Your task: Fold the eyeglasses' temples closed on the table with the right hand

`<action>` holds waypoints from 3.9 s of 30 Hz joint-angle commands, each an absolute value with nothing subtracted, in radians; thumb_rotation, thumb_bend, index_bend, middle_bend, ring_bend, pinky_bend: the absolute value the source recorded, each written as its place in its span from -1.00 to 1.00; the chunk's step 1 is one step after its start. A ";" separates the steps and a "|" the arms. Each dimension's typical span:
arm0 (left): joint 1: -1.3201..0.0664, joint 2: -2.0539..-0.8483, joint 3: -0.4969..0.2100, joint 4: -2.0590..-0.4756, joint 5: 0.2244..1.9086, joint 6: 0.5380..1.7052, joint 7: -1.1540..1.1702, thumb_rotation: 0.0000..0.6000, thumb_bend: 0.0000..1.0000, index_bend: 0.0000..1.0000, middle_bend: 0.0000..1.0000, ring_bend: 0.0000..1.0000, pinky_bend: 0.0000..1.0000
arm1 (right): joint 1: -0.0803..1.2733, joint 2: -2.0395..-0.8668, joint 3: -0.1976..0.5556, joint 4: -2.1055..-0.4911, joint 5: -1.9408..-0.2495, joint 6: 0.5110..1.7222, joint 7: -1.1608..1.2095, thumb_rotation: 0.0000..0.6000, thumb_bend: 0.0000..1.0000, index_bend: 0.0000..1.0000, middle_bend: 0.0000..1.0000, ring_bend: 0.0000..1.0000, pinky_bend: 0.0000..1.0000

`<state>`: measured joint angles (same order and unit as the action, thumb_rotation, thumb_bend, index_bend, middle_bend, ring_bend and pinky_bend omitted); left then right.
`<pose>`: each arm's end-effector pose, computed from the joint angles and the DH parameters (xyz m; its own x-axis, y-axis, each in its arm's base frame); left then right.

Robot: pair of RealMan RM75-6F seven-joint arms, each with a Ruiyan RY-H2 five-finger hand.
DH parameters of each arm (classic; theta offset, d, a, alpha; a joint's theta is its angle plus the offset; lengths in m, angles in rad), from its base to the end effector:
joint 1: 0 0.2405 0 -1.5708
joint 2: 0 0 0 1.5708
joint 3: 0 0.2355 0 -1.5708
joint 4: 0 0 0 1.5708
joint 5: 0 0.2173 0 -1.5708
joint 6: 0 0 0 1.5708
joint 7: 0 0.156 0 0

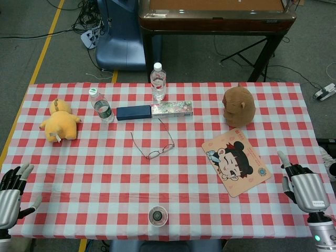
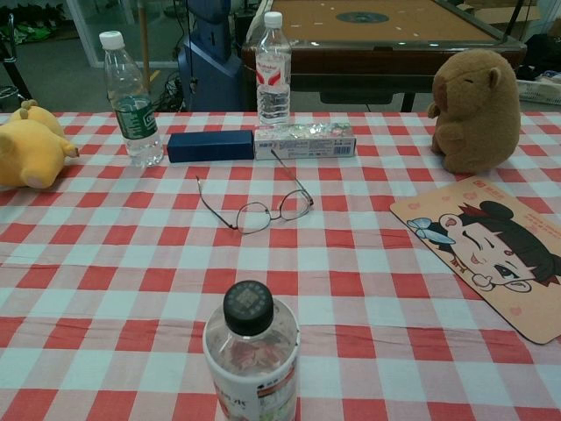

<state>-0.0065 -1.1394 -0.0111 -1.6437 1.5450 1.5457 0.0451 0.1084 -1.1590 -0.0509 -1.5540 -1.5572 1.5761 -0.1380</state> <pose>-0.2935 0.1603 0.1348 0.3922 0.0126 0.9198 0.9196 0.0184 -0.3924 -0.2933 -0.1775 0.1317 0.5383 0.0114 0.8427 -0.8392 -0.0850 0.5372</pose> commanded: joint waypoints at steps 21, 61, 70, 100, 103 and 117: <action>0.023 -1.139 0.010 -1.624 1.547 1.572 0.020 1.00 -0.36 -1.00 -1.00 -1.00 -1.00 | 0.382 -1.225 0.054 -1.671 -1.489 1.116 -0.324 1.00 0.25 -1.00 0.77 0.85 0.75; 0.069 -1.123 0.008 -1.574 1.490 1.582 -0.028 1.00 -0.36 -1.00 -1.00 -1.00 -1.00 | 0.944 -1.752 0.174 -1.281 -0.846 0.725 -0.663 1.00 0.41 -1.00 0.86 0.98 0.80; 0.068 -1.129 0.010 -1.571 1.494 1.574 -0.024 1.00 -0.36 -1.00 -1.00 -1.00 -1.00 | 0.890 -1.711 0.085 -1.323 -0.940 0.773 -0.609 1.00 0.41 -1.00 0.85 0.98 0.80; 0.064 -1.132 0.013 -1.576 1.504 1.560 -0.009 1.00 -0.36 -1.00 -1.00 -1.00 -1.00 | 0.752 -1.554 0.018 -1.398 -1.151 0.915 -0.441 1.00 0.41 -1.00 0.85 0.98 0.80; 0.062 -1.134 0.014 -1.580 1.511 1.561 -0.006 1.00 -0.36 -1.00 -1.00 -1.00 -1.00 | 0.742 -1.544 0.028 -1.413 -1.141 0.926 -0.446 1.00 0.41 -1.00 0.85 0.98 0.80; 0.069 -1.132 0.015 -1.565 1.507 1.565 -0.028 1.00 -0.36 -1.00 -1.00 -1.00 -1.00 | 0.674 -1.584 0.004 -1.529 -1.212 1.028 -0.478 1.00 0.41 -1.00 0.84 0.98 0.80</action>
<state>0.0683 -1.1323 0.0149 -1.5663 1.5080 1.5649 -0.0271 0.6799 -1.5770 0.0084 -1.5242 -1.2060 1.0236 -0.4717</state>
